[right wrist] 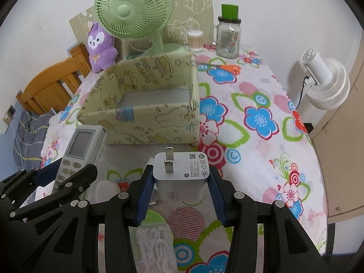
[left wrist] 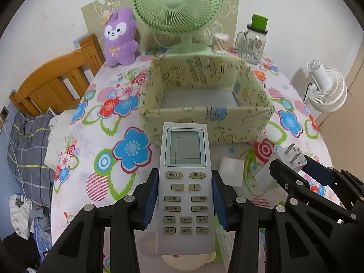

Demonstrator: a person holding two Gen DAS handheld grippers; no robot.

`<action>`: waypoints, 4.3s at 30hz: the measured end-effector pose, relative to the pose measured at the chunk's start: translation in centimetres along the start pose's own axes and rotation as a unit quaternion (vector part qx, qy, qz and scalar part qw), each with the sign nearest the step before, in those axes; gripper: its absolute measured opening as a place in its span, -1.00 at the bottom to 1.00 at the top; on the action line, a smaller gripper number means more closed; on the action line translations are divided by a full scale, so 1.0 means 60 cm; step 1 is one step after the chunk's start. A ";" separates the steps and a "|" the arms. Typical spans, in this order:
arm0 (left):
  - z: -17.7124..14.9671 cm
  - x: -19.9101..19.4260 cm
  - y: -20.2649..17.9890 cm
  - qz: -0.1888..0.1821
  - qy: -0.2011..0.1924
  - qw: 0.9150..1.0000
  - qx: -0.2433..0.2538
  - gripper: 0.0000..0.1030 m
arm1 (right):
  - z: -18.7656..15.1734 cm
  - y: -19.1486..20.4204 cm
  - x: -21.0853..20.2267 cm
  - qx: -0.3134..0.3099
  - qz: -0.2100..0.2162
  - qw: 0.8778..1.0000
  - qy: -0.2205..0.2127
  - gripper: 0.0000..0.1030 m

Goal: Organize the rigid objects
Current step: 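Lift the remote and charger and carry both toward the fabric box, then lower the remote and charger into the box and open both tools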

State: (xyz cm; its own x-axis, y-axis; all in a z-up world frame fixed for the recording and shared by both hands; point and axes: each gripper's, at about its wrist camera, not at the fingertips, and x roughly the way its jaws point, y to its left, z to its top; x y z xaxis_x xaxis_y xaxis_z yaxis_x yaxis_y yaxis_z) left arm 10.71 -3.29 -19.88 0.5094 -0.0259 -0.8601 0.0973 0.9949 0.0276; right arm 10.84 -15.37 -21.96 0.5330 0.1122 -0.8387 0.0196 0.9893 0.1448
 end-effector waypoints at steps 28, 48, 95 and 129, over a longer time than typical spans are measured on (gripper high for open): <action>0.051 -0.144 0.025 -0.002 -0.087 0.996 -0.026 -0.12 | 0.065 0.034 -0.155 -0.007 -0.003 0.996 -0.087 -0.02; 0.088 -0.182 0.031 0.000 -0.127 0.991 -0.031 -0.12 | 0.118 0.037 -0.200 0.000 -0.006 0.991 -0.132 -0.02; 0.195 0.073 0.035 0.007 -0.055 0.998 -0.025 -0.12 | 0.241 0.020 0.058 0.010 -0.011 0.997 -0.073 -0.02; 0.205 0.182 0.026 0.021 -0.024 0.999 -0.016 0.10 | 0.261 0.026 0.216 0.052 0.001 0.998 -0.048 0.05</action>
State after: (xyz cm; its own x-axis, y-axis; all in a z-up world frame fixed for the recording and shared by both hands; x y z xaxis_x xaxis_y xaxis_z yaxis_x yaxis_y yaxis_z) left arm 26.96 -3.21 -22.97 0.5531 0.0114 -0.8330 0.0481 0.9978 0.0456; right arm 31.02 -13.84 -24.41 0.6110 0.1005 -0.7852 0.1031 0.9733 0.2049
